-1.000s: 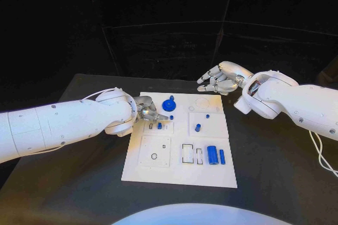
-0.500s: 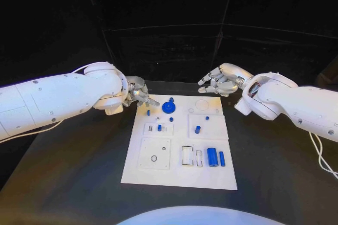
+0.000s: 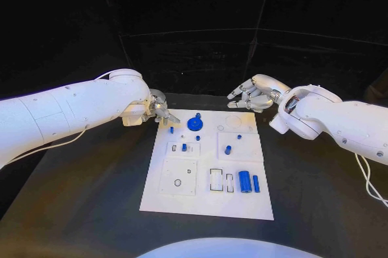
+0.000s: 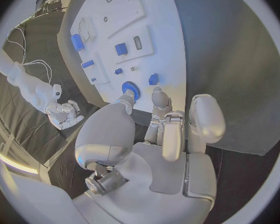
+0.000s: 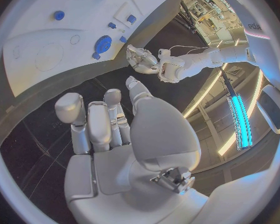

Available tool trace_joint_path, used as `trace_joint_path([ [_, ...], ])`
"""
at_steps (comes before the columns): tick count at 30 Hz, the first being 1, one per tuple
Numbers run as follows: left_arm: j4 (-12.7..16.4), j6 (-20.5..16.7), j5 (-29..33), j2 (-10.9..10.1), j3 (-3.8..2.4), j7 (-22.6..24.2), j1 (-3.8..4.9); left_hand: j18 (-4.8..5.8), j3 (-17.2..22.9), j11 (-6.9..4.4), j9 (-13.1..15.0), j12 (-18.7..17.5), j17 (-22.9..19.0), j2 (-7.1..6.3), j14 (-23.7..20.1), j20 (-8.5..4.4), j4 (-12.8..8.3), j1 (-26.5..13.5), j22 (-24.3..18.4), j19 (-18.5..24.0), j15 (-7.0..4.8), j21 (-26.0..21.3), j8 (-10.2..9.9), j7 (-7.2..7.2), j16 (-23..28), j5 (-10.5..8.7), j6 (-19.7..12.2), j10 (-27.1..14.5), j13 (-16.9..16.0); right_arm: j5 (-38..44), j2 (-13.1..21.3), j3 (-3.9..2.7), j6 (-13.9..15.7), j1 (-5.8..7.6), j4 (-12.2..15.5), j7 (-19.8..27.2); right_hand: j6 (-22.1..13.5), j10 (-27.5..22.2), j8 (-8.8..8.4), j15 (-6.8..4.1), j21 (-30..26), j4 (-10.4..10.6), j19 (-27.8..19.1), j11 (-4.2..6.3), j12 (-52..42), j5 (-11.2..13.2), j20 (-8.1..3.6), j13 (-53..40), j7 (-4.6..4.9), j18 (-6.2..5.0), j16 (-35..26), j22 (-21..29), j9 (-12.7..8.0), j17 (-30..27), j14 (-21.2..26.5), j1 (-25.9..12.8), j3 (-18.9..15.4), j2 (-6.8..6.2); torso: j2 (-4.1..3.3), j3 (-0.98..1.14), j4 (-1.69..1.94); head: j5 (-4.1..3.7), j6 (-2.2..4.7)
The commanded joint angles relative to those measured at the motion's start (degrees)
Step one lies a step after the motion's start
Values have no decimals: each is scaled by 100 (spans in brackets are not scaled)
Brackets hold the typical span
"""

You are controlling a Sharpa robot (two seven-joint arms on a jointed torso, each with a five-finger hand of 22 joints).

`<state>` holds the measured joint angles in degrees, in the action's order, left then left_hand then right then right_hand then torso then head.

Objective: Assemble the parts on the task board

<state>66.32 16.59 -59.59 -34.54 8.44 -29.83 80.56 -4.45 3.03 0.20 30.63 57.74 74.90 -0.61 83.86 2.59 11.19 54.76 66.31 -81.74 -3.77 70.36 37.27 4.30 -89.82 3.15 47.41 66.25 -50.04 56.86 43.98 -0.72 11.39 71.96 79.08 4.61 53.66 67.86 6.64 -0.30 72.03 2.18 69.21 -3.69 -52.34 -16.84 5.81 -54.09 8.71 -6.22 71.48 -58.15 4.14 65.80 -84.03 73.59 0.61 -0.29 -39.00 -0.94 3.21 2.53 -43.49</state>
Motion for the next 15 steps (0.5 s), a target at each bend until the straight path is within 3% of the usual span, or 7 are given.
trace_joint_path([
  [1,-213,217,-85,114,0,145,-28,-57,-48,-9,-13,34,1510,57,614,-10,6,1,17,-49,10,33,-17,-4,-18,-6,58,46,-11,5,1,-3,-3,10,16,22,-47,-37,37,-33,-23,10,-47,1,27,-23,-1,3,5,-44,-30,5,-9,-4,-71,5,-34,40,2,-4,13,-9,-14],
  [5,-429,254,-108,248,11,221,-68,-47,-82,-13,-27,62,1510,72,614,-14,24,14,61,-68,7,69,-14,-9,-18,-6,74,69,-34,5,-9,-3,11,9,22,28,-45,-33,39,-33,-23,12,-44,1,22,-30,-1,-1,5,-43,-31,2,-8,-5,-71,4,-35,43,3,6,8,14,-10],
  [15,-684,242,-123,423,27,309,-143,-38,-134,-21,-51,80,1510,106,614,-21,46,52,110,-90,0,108,-10,-17,-18,-5,98,84,-35,5,-19,-3,14,8,39,32,-41,-31,42,-33,-21,14,-39,2,20,-36,-1,-2,4,-42,-34,-2,-7,-7,-72,6,-35,47,2,4,2,30,-40],
])
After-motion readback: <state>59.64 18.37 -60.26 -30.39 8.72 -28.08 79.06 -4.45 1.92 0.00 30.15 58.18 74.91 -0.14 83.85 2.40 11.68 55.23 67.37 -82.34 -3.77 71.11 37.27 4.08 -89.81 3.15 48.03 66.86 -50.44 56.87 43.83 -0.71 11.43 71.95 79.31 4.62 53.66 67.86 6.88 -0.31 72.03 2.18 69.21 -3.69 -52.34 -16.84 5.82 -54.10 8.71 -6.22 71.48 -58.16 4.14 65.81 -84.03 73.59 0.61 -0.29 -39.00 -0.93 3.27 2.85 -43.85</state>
